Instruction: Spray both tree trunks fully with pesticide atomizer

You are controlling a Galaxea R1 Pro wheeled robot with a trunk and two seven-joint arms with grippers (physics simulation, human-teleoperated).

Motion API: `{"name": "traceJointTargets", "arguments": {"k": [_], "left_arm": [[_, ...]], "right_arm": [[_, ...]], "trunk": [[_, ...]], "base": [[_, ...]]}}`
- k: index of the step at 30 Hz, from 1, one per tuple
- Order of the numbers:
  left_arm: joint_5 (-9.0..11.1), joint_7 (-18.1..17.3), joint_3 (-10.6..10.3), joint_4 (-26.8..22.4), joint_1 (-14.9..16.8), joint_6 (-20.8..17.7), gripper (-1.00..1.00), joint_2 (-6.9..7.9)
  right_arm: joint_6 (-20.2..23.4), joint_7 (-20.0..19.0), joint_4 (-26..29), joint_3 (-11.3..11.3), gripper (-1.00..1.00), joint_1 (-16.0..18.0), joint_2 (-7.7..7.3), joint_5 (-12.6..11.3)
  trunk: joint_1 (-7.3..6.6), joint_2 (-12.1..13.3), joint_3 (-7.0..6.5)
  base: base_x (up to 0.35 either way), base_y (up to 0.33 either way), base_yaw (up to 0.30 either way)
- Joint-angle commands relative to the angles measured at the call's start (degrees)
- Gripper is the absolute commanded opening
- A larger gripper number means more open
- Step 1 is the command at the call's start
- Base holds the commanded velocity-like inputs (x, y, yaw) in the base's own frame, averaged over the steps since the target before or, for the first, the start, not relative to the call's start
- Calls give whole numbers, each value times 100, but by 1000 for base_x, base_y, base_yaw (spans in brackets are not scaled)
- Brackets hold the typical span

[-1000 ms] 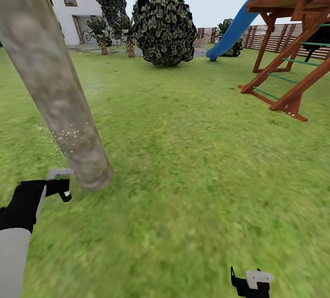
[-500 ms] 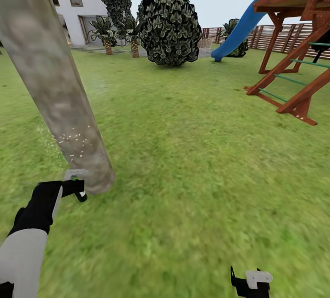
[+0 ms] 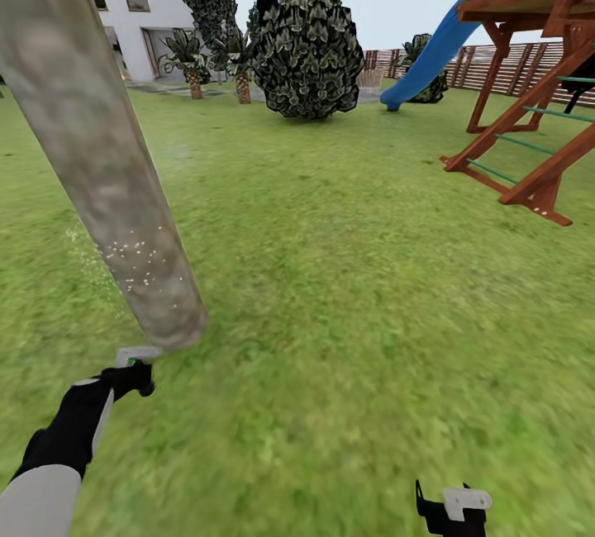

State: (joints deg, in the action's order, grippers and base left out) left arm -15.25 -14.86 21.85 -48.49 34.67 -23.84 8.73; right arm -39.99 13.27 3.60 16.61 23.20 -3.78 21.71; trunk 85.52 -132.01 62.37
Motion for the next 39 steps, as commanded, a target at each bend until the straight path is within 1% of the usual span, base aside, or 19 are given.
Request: {"name": "traceJointTargets", "arguments": {"k": [1,3,6,8,10,12,15,17,22,26,27,29,30,32,33,34,35,37,39], "left_arm": [[11,4,76,8,-7,136,-100,21],[10,8,208,21,-10,271,-100,34],[15,15,250,19,-8,284,-100,40],[16,10,430,9,-5,287,-100,41],[9,9,493,10,-10,304,-100,35],[5,9,502,14,-12,309,-100,33],[9,1,502,-2,-16,320,-100,45],[5,9,443,13,-15,318,-100,7],[6,-9,453,195,-113,360,-100,24],[4,-12,434,223,-143,365,-100,1],[9,-19,403,220,-139,355,-100,-9],[14,-4,-1,219,-102,282,-100,-1],[18,-6,-80,223,-78,244,-100,12],[6,-23,-149,212,-35,-163,-100,61],[-1,-40,-159,181,18,-309,-100,129],[15,-63,-164,194,90,-366,-100,260],[23,-74,-173,206,107,-379,-100,306],[37,-170,-334,229,89,-392,-100,308],[42,-219,-580,220,69,-361,-100,275]], "right_arm": [[0,0,0,1,100,0,0,0],[0,0,0,1,100,0,0,0],[0,0,3,1,100,0,0,-8],[0,0,2,1,100,0,0,-9],[0,0,2,1,100,0,0,-8],[0,0,2,1,100,0,0,-9],[0,6,1,1,100,0,-6,-9],[0,9,0,1,100,0,-9,-5],[0,5,0,1,100,0,-9,-6],[0,9,0,1,100,0,-9,-7],[0,9,3,1,100,0,-9,-8],[0,6,6,1,100,0,-9,-9],[0,8,7,1,100,0,-9,-9],[0,3,9,1,100,0,-9,-9],[0,4,9,1,100,0,-9,-9],[0,6,9,1,100,0,-9,-9],[0,6,9,1,100,0,-9,-9],[0,3,9,1,100,0,-9,-9],[0,1,9,1,100,0,-9,-9]], "trunk": [[0,0,0],[0,0,0],[0,0,0],[0,0,0],[0,0,0],[0,0,0],[0,0,0],[0,0,0],[0,0,0],[0,0,0],[0,0,0],[0,0,0],[0,0,0],[0,0,0],[0,0,0],[0,0,0],[0,0,0],[0,0,0],[0,0,0]], "base": [[35,0,0],[232,0,0],[317,83,101],[259,175,251],[67,45,274],[14,9,276],[9,1,53],[224,56,2],[315,87,0],[44,8,22],[6,1,153],[1,0,168],[0,0,58],[0,0,17],[0,0,3],[0,0,1],[0,0,0],[0,0,0],[0,0,0]]}}
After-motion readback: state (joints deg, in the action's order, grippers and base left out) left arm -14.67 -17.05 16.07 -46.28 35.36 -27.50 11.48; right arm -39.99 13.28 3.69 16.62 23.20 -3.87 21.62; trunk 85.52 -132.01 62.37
